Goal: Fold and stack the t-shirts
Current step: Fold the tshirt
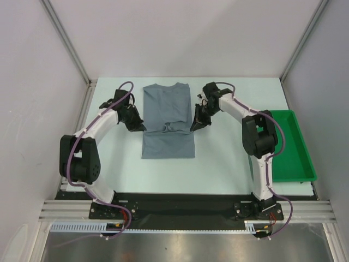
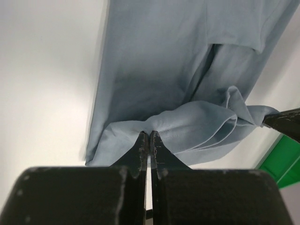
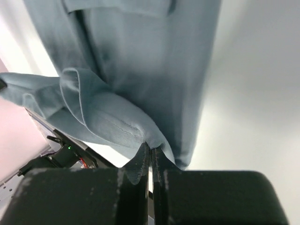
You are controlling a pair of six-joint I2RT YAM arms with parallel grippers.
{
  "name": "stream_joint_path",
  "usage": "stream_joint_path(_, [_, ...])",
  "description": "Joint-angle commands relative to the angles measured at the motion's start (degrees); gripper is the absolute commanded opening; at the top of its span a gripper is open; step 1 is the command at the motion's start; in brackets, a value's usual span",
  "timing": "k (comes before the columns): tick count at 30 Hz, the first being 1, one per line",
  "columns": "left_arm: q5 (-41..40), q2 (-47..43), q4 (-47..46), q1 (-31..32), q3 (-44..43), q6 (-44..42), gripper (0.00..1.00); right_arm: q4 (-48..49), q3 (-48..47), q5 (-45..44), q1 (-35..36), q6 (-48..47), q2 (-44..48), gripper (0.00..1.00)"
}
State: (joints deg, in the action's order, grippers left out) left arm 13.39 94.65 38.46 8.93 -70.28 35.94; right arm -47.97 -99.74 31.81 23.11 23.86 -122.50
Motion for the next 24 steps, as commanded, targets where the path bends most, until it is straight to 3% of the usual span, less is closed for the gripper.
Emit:
stream_joint_path(1, [-2.6, 0.4, -0.9, -0.8, -2.9, -0.5, 0.0, -0.3, -3.3, 1.6, -0.9, -1.8, -1.6, 0.0])
stream_joint_path(12, [-5.0, -2.2, -0.9, -1.2, -2.8, 0.0, 0.0, -2.3, -16.3, 4.6, -1.4, -0.7, -9.6, 0.0])
stream_joint_path(24, [-0.1, 11.0, -1.5, -1.6, -12.1, -2.5, 0.0, -3.7, -20.0, 3.8, -1.5, 0.4, -12.7, 0.0])
